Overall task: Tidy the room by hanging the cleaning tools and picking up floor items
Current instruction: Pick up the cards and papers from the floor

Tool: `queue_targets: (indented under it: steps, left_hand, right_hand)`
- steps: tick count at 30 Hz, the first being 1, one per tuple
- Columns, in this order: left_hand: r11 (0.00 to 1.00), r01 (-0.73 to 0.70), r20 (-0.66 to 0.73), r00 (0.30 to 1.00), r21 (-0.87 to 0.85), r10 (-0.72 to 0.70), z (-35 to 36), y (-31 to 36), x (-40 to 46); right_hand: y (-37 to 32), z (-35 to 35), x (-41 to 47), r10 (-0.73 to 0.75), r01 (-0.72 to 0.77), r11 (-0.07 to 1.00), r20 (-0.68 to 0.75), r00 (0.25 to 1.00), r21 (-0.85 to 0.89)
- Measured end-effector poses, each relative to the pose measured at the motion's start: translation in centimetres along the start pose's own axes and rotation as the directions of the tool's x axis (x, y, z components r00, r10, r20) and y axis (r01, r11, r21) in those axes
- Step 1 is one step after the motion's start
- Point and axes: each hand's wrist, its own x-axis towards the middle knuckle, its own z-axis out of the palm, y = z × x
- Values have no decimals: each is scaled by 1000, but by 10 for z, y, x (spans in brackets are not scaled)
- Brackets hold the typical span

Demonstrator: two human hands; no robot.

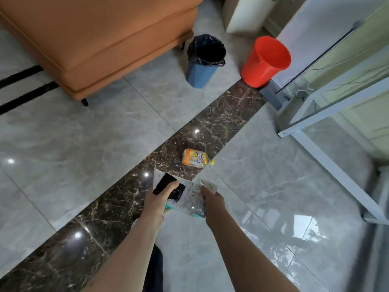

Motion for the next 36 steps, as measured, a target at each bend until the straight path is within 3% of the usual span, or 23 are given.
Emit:
queue_targets:
  steps: [9, 20, 36]
  left_hand:
    - [997, -40, 96, 995, 73, 33, 87, 144, 49]
    - [996, -26, 52, 998, 83, 22, 189, 281, 124]
    - [975, -68, 181, 983, 213, 29, 273, 475, 245]
  right_hand:
    - [-141, 57, 44, -35, 35, 997, -5, 999, 71]
    - [-293, 116, 119, -3, 5, 998, -26, 1000, 69]
    - [-469, 234, 199, 15, -11, 999, -122, 992, 33]
